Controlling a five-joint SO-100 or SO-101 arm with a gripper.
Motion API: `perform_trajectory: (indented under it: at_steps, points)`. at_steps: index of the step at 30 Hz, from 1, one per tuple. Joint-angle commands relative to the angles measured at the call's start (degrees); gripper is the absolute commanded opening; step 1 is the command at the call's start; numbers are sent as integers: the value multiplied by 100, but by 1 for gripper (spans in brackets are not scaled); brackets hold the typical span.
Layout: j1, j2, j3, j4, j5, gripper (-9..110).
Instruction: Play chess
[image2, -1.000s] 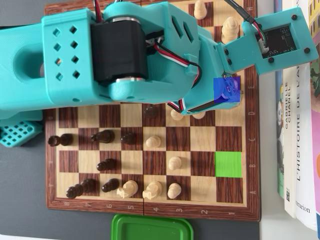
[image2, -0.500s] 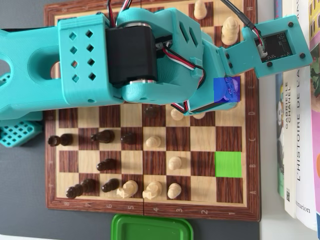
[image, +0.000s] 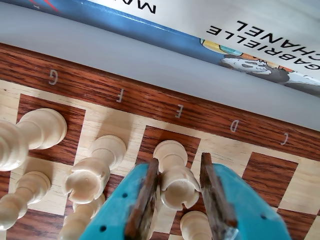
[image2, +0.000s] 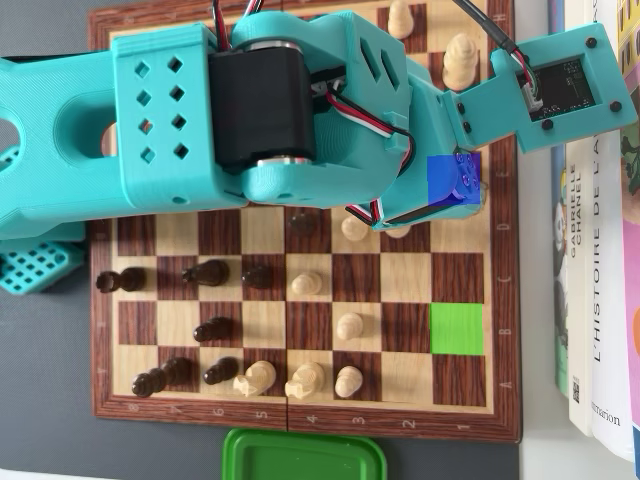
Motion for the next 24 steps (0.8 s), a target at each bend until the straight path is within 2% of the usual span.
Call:
perform_trajectory:
  at_steps: [1, 8, 13, 24]
  points:
    - [18, 70, -237, 9, -18, 13]
    - [26, 70, -237, 9, -26, 12]
    - [26, 70, -237, 9, -26, 5]
    - [0, 149, -272, 9, -35, 5]
